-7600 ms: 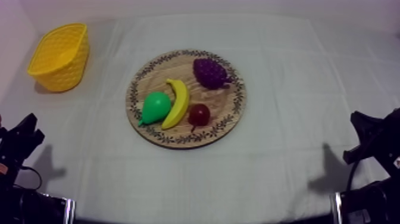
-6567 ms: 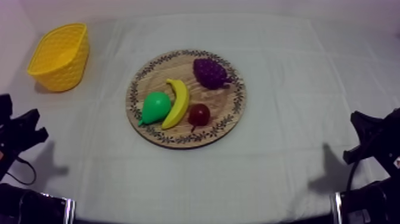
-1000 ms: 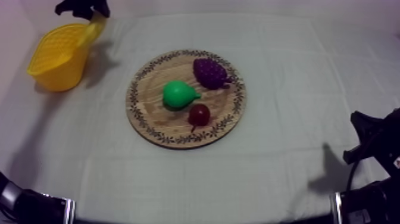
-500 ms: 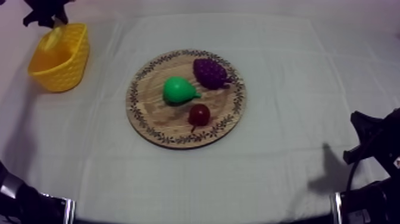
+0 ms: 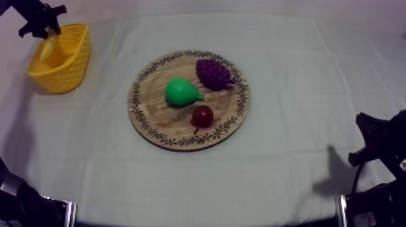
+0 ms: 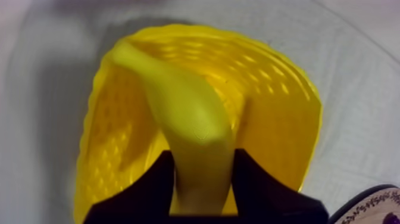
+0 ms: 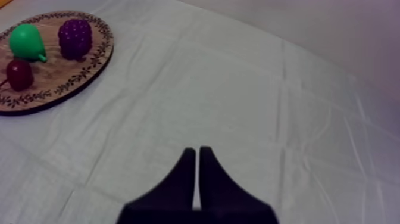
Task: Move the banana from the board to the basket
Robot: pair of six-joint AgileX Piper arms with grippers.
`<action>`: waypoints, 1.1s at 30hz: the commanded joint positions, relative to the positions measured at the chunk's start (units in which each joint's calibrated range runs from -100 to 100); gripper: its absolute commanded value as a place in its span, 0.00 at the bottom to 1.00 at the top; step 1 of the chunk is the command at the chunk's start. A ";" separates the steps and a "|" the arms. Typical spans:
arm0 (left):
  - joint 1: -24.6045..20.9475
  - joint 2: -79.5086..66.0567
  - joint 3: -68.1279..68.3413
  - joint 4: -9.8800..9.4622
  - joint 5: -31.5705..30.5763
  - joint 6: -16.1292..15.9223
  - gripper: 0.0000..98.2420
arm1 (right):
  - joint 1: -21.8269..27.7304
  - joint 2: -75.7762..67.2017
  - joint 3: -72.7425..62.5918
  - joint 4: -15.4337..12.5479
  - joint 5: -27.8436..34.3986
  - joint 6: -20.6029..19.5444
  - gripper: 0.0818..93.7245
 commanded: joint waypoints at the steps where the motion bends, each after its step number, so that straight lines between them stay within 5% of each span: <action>1: -0.09 -0.16 0.47 0.62 -0.95 -0.81 0.50 | 0.02 -0.01 0.04 0.00 0.02 0.00 0.00; 7: -0.20 -1.46 3.00 1.35 -2.81 -1.42 0.62 | 0.02 -0.01 0.04 0.00 0.02 0.00 0.00; 12: -0.28 -3.78 6.80 1.43 -4.42 -1.32 0.62 | 0.02 -0.01 0.04 0.00 0.02 0.00 0.00; 22: 0.31 -14.08 16.69 0.41 -8.08 -0.18 0.31 | 0.02 -0.01 0.04 0.00 0.02 0.00 0.00; 33: 2.17 -34.98 39.26 -0.85 -19.37 2.23 0.12 | 0.02 -0.01 0.04 0.00 0.02 0.00 0.00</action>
